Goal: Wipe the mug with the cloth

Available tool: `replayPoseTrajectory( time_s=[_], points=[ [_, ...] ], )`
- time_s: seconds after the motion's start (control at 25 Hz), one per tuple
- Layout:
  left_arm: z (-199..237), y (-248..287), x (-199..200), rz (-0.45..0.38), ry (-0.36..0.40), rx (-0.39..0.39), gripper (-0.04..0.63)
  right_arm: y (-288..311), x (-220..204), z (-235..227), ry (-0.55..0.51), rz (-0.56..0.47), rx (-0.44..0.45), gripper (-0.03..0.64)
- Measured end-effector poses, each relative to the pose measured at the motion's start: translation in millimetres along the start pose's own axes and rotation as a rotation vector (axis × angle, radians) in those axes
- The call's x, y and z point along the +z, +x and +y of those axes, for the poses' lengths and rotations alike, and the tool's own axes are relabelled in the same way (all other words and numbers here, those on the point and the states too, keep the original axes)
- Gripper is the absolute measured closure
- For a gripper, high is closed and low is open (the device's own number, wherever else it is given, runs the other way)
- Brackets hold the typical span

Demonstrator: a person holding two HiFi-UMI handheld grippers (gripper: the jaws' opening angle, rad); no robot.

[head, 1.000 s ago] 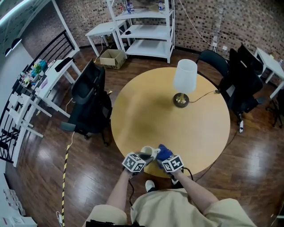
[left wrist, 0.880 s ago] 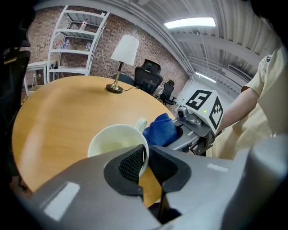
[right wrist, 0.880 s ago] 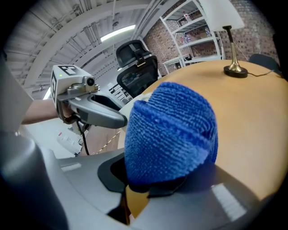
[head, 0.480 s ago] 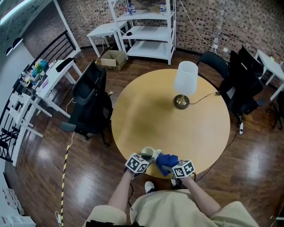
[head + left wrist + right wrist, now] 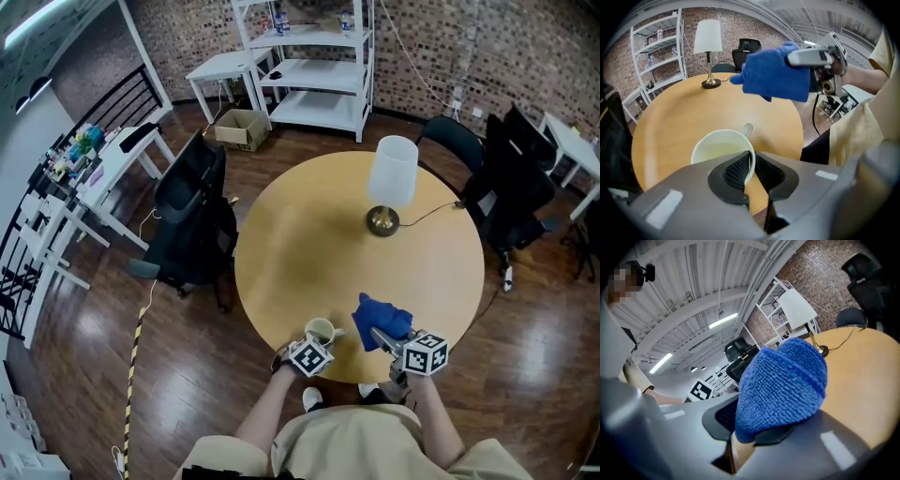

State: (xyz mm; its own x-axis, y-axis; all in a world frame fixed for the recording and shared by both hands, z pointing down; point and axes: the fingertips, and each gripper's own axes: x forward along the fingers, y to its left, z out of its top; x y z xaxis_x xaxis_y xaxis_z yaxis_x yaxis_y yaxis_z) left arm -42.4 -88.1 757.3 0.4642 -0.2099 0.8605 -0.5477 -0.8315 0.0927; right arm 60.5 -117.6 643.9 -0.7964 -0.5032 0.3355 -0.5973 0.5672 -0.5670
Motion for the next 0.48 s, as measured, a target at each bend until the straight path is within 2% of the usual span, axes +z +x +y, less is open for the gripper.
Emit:
replayPoseTrajectory(
  time_s=[0.08, 0.16, 0.32, 0.48],
  points=[
    [-4, 2, 0, 0.008, 0.05, 0.03, 0.571, -3, 15, 6, -0.022, -0.031, 0.011, 0.558],
    [-4, 4, 0, 0.009, 0.063, 0.055, 0.571, -4, 26, 12, -0.038, -0.056, 0.035, 0.558],
    [-2, 3, 4, -0.042, -0.007, 0.108, 0.564, -10, 40, 23, -0.073, -0.081, 0.064, 0.558],
    [1, -13, 10, -0.115, -0.108, 0.138, 0.442, -12, 55, 33, -0.116, -0.088, 0.1, 0.558]
  ],
)
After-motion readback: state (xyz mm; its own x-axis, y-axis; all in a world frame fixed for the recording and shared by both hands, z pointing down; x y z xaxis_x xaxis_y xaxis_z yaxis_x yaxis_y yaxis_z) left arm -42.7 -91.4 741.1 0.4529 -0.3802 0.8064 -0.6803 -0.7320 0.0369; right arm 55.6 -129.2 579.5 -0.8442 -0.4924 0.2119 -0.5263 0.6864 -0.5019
